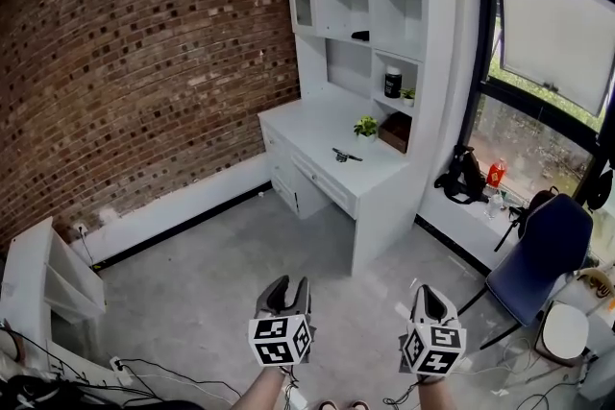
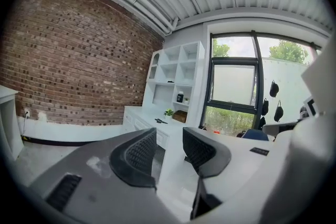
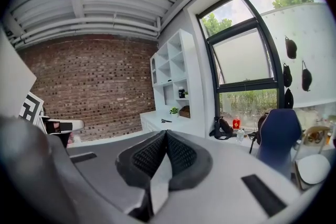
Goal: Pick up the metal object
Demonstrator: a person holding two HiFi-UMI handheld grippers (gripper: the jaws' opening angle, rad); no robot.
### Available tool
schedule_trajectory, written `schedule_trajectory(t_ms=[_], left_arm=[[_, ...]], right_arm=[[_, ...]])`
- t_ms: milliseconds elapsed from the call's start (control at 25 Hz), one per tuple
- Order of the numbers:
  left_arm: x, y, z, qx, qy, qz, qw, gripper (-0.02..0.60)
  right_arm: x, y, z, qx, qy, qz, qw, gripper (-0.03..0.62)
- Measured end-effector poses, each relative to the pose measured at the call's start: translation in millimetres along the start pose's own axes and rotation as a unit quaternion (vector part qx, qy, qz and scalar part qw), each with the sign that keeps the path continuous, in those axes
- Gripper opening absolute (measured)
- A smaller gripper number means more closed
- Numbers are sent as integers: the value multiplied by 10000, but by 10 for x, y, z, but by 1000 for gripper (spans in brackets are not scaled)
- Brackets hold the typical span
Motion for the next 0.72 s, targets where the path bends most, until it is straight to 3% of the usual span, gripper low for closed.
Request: schedule_trajectory(t_ms=[360,720], left_arm=[[-267,-26,30,29,-110,198,9997,164],[-438,190,249,-257,-124,-66,9996,164]], right_arm=[[-153,51,63,-33,125,0,9999,2],[-138,147,328,-276,186,-82,9994,2]])
Point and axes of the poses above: the fingertips, and each gripper's own axes: z forward along the fingers, x to its right, y out of its underside, the point moved 4 cm from there along -z, backward along the fingers
